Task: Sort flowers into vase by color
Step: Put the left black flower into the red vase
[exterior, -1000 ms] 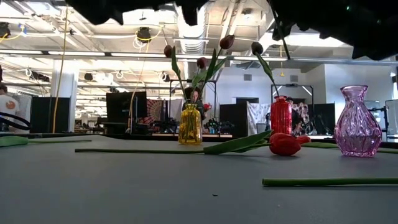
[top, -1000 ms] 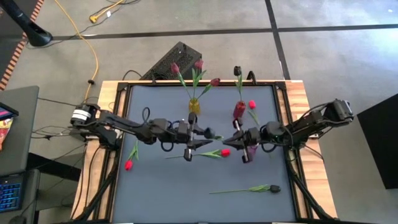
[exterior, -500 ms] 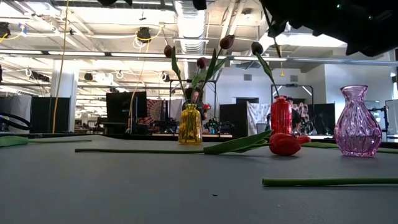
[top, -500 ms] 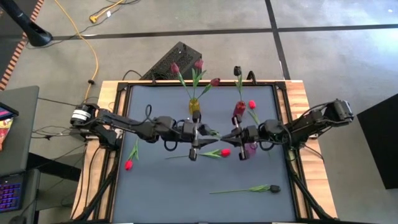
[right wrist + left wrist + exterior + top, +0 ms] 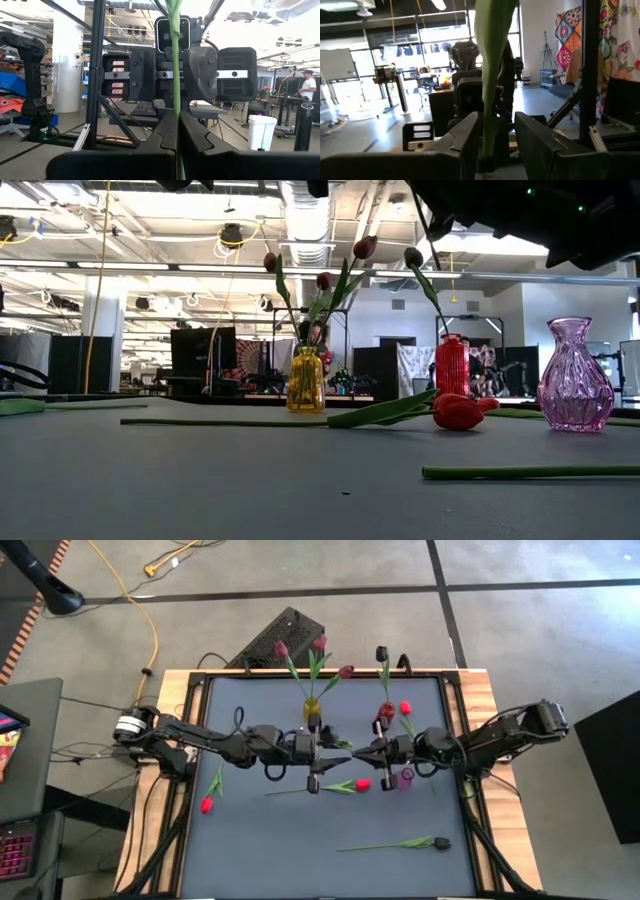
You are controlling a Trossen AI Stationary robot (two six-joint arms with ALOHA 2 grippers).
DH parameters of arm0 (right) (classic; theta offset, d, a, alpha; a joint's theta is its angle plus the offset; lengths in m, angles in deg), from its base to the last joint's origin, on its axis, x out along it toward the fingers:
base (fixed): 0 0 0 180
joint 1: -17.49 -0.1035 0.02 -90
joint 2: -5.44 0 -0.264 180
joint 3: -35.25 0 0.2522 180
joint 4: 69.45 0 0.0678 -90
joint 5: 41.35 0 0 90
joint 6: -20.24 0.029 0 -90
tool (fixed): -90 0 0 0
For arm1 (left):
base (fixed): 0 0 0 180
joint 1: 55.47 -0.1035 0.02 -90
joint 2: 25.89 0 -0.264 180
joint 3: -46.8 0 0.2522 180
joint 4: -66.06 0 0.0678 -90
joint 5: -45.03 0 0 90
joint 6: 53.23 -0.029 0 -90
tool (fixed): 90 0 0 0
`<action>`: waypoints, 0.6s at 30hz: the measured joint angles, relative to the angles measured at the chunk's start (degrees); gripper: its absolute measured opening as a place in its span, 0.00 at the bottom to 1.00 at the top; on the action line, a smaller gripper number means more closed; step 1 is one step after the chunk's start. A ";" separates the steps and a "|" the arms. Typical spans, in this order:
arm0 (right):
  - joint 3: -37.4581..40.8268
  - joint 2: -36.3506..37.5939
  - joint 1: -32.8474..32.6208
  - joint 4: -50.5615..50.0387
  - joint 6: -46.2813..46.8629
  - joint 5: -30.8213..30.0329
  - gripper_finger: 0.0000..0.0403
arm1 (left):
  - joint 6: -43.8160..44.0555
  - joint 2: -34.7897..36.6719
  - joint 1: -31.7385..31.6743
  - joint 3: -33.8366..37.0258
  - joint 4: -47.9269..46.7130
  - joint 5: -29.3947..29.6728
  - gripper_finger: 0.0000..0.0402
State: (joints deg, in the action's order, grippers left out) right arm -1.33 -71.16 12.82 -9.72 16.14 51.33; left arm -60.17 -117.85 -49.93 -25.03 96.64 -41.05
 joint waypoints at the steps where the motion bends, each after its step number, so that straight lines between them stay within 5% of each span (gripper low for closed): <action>1: -0.09 0.00 0.00 -0.02 -0.02 0.02 0.07 | -0.39 0.00 -0.15 0.00 0.08 0.00 0.28; 18: -0.25 0.00 0.31 0.13 -0.30 -1.57 0.07 | -0.88 -0.01 -2.05 -0.39 -0.19 -3.28 0.28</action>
State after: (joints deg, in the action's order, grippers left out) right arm -1.58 -71.16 13.13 -9.58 15.84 49.75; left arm -61.05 -117.86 -51.98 -25.42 96.45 -44.33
